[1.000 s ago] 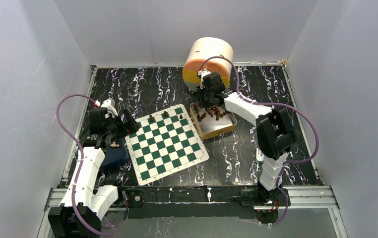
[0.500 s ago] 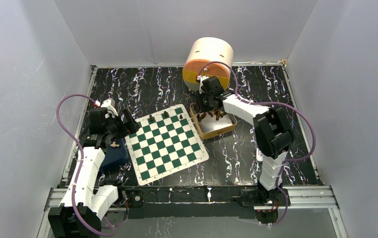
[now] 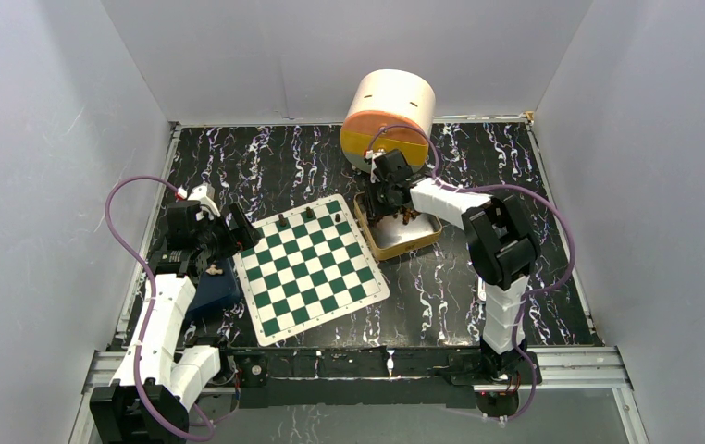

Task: Set up the chess pieces on the board
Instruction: Pick up the chess piece from the storage box.

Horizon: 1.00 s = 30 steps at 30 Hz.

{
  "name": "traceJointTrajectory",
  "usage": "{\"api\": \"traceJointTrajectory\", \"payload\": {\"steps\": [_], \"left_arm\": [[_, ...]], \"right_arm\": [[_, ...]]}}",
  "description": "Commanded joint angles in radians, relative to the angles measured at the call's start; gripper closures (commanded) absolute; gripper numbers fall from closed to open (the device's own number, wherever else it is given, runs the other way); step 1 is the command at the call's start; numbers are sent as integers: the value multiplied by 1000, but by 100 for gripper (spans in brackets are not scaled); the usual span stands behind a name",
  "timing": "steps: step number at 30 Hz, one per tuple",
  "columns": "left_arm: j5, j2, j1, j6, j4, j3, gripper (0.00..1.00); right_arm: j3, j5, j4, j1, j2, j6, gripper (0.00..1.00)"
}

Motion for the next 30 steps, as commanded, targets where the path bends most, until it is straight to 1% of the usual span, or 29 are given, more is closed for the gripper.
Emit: {"api": "traceJointTrajectory", "payload": {"steps": [1, 6, 12, 21, 30], "left_arm": [[0, -22, -1, 5, 4, 18, 9], [-2, -22, -1, 3, 4, 18, 9], [1, -17, -1, 3, 4, 18, 9], [3, -16, -1, 3, 4, 17, 9], [9, -13, -1, 3, 5, 16, 9]], "right_arm": [[41, 10, 7, 1, 12, 4, 67], [42, 26, 1, 0, 9, -4, 75], [37, 53, -1, 0, -19, -19, 81], [37, 126, -18, 1, -72, -33, 82], [59, 127, -48, 2, -102, -32, 83]]}}
